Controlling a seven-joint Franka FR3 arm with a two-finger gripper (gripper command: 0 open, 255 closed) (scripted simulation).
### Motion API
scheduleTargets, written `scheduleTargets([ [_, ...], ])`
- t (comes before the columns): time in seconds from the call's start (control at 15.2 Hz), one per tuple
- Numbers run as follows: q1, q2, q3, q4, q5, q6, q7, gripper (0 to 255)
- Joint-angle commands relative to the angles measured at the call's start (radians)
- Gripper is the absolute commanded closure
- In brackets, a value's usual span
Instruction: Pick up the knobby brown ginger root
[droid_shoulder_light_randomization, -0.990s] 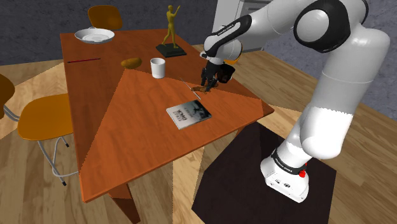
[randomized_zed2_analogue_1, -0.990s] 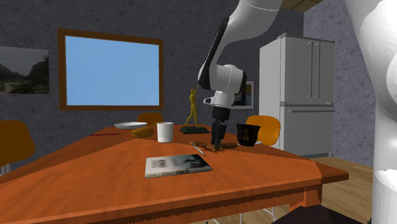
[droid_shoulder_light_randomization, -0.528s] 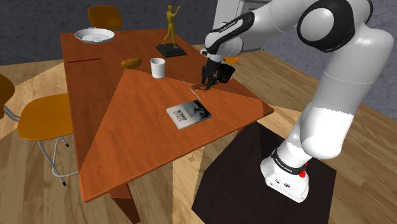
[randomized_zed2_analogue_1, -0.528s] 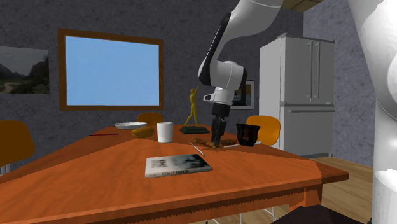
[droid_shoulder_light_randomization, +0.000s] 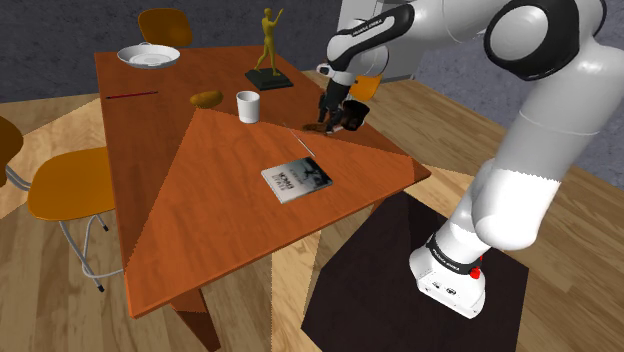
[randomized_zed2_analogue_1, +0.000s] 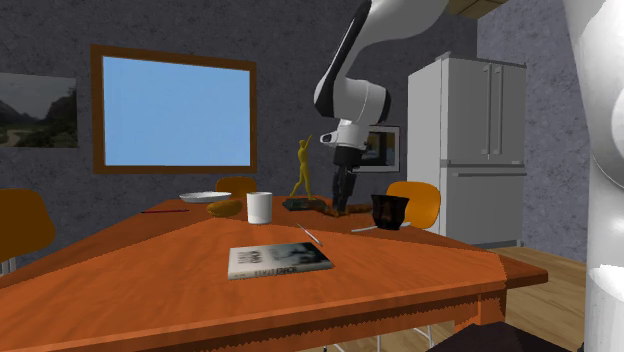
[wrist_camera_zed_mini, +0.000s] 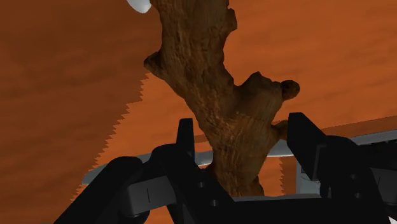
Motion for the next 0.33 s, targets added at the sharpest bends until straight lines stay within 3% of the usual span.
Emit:
scheduleTargets([
  [0.0, 0.002, -0.015, -0.002, 0.012, -0.014, -0.023, 0.014, 255],
  [0.26, 0.004, -0.031, -0.004, 0.024, -0.027, -0.047, 0.027, 255],
])
